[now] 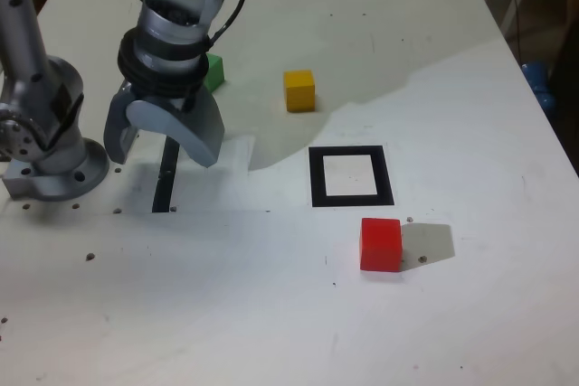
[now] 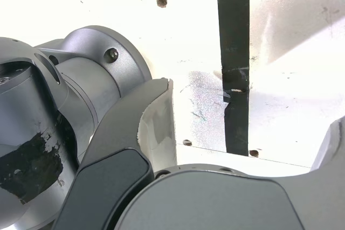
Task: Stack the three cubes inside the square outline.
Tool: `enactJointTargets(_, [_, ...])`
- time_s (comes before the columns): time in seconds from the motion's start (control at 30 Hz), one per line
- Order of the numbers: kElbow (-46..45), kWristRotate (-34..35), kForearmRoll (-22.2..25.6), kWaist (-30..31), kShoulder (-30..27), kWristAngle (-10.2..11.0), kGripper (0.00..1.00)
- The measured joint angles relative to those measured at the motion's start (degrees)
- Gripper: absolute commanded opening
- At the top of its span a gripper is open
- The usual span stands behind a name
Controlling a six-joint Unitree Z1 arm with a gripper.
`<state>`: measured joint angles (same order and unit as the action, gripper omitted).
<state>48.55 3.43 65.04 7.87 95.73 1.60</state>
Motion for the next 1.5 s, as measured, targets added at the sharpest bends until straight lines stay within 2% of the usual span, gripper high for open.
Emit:
enactJointTargets(0.33, [0.0,0.0,0.1,0.0,0.2,-0.2,0.99])
enactJointTargets(0.7, [4.7,0.0,5.6,0.0,1.6,-0.4,0.99])
enactJointTargets(1.0, [7.9,-0.1,4.9,0.9,3.3,-1.0,0.99])
enactJointTargets(1.2, [14.7,-0.1,6.7,3.7,6.4,-1.9,0.99])
enactJointTargets(1.5, [31.8,2.3,14.6,9.6,14.4,-3.2,0.99])
